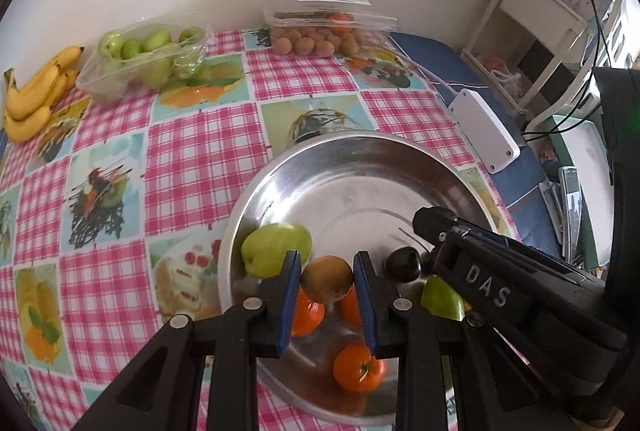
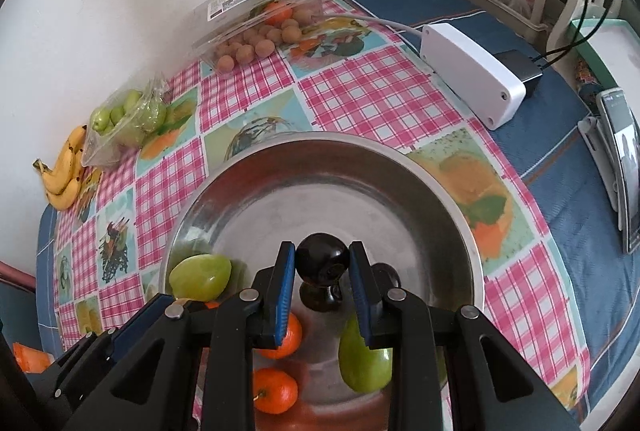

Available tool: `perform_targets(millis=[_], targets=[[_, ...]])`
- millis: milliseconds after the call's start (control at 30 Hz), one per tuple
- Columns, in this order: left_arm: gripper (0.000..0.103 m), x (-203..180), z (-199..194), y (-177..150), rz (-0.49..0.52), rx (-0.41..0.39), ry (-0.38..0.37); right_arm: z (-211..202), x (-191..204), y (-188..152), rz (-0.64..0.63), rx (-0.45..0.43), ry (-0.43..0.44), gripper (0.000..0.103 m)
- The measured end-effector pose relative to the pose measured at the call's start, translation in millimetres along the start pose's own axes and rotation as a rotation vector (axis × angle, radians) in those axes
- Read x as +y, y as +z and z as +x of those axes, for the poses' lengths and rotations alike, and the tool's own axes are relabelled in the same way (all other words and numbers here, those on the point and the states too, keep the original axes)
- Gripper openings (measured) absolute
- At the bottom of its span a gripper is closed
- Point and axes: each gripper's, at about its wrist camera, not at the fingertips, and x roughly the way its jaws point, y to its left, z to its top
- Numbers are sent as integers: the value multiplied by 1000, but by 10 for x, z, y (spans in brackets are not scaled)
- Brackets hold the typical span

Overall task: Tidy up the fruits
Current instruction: 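Carry the kiwi in the left tool while the right tool carries the cherry over the bowl, then open the left tool to drop the kiwi while the right tool drops the cherry into the bowl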

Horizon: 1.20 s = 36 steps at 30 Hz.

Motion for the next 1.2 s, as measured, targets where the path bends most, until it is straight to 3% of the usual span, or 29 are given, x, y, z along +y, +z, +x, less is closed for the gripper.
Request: perform_targets(millis=[667, 1200], targets=[[29, -34, 301, -35, 9, 37, -18, 275, 5, 4, -19, 35, 6, 29], [30, -30, 317, -61, 3, 50, -26, 322, 29, 11, -26, 50, 7, 29]])
